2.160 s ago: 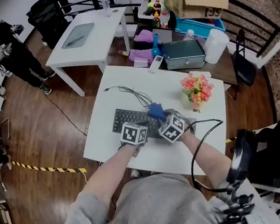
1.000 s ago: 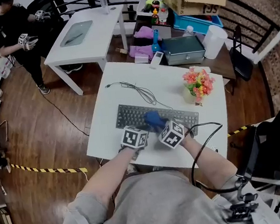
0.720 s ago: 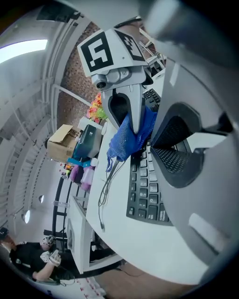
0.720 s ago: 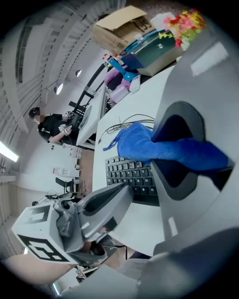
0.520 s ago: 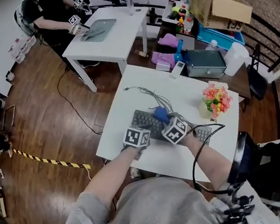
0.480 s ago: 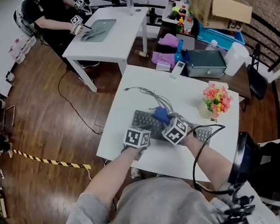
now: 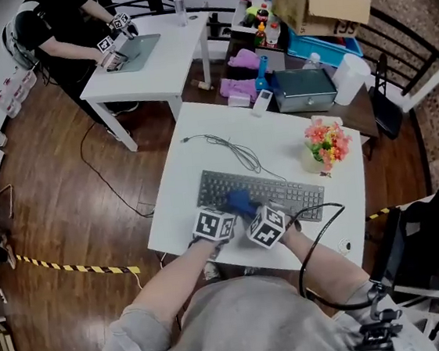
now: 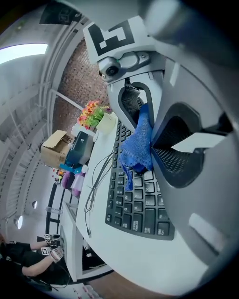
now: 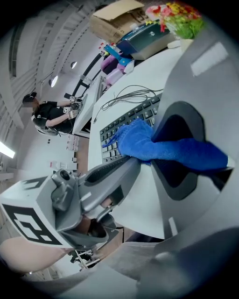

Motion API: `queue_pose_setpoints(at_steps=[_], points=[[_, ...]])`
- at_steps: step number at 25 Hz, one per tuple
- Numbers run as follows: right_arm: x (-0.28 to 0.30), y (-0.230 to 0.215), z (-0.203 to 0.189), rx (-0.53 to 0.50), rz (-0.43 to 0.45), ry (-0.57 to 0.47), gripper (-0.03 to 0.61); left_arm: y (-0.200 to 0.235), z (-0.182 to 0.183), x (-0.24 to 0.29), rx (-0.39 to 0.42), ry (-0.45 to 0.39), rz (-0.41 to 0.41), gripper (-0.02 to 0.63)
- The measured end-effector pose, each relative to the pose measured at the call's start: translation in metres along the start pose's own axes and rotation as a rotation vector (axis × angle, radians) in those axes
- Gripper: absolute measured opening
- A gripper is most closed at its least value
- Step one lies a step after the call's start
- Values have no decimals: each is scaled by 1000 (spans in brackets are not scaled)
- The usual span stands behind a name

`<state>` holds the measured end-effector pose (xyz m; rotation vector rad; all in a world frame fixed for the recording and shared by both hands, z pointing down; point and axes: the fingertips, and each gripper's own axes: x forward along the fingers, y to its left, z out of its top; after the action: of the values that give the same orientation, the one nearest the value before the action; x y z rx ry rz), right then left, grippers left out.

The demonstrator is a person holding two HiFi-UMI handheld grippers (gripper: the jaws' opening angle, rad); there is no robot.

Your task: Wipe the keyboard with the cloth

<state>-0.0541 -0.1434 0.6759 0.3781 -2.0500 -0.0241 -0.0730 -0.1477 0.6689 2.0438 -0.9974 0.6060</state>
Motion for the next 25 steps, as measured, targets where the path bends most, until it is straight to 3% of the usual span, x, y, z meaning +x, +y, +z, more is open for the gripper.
queue_pose_setpoints(at_steps=[7, 25], points=[[2, 3, 2, -3, -10, 21, 110, 3, -13, -1, -5, 6, -25, 0], [56, -69, 100, -69, -63, -10, 110, 104, 55, -44, -64, -90, 79, 0]])
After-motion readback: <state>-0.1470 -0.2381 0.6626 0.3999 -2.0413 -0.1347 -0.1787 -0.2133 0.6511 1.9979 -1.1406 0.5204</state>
